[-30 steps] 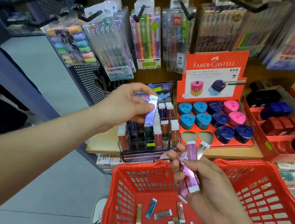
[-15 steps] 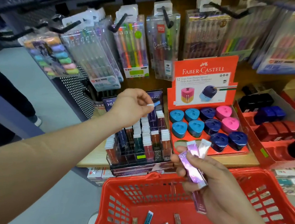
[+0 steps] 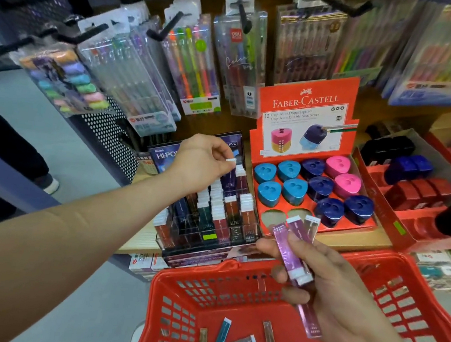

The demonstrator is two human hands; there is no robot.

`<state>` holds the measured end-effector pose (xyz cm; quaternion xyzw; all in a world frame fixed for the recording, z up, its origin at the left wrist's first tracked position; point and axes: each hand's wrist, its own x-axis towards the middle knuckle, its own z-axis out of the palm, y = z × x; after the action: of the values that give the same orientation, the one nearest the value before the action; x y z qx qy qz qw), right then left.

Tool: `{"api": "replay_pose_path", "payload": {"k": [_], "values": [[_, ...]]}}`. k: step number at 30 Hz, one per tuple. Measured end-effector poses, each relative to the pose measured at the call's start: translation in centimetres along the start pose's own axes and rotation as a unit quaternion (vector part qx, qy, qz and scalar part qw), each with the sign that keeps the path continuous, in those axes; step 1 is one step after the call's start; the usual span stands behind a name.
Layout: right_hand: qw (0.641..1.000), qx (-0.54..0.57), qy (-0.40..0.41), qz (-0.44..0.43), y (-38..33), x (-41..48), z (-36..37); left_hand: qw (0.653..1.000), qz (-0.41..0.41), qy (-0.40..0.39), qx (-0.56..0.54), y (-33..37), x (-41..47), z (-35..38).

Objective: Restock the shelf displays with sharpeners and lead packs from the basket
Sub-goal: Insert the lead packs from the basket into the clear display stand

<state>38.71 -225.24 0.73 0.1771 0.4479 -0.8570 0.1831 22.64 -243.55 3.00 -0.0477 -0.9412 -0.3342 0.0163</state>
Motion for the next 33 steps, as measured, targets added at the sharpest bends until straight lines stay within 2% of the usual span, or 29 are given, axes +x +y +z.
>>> {"api": "replay_pose_path", "payload": {"k": [3,5,9,11,13,16,17,19,20,21,23,29,33], "values": [[1.000,-0.012,-0.001,-0.005,0.0,-0.2,0.1,0.999,0.014,-0.002,0.052,-0.1,0.1,0.1],[1.000,-0.005,-0.002,-0.006,0.0,-0.3,0.1,0.990,0.048,-0.011,0.129,-0.3,0.1,0.2],[1.000,0.011,0.016,-0.009,0.0,-0.4,0.1,0.929,0.156,-0.027,0.334,-0.2,-0.1,0.7],[1.000,0.004,0.021,-0.016,0.0,-0.4,0.1,0.907,0.162,-0.030,0.388,0.1,0.2,0.8],[0.999,-0.003,0.027,-0.025,0.1,-0.4,0.2,0.905,0.141,-0.039,0.400,0.9,0.3,0.6],[0.998,-0.013,0.039,-0.046,-0.2,-0.4,0.3,0.933,0.116,-0.038,0.339,3.0,-0.2,-0.5],[0.998,-0.019,0.041,-0.052,-0.3,-0.5,0.3,0.952,0.109,-0.054,0.280,3.9,-0.6,-1.0],[0.997,-0.025,0.041,-0.062,-0.4,-0.6,0.4,0.983,0.052,-0.158,0.079,5.9,-2.0,-1.9],[0.997,-0.026,0.040,-0.066,-0.5,-0.6,0.5,0.974,0.026,-0.227,0.002,6.8,-3.0,-2.2],[0.996,-0.027,0.039,-0.071,-0.6,-0.7,0.6,0.958,0.022,-0.285,-0.018,7.3,-3.8,-2.2],[0.996,-0.029,0.038,-0.078,-0.6,-0.7,0.8,0.938,0.030,-0.345,-0.021,7.4,-5.2,-1.7],[0.995,0.001,0.039,-0.091,-0.6,-0.7,0.6,0.935,-0.050,-0.323,-0.135,6.3,-6.2,-2.1],[0.992,0.014,0.055,-0.111,-0.8,-0.5,0.5,0.919,-0.044,-0.375,-0.114,5.7,-8.0,-1.8]]}}
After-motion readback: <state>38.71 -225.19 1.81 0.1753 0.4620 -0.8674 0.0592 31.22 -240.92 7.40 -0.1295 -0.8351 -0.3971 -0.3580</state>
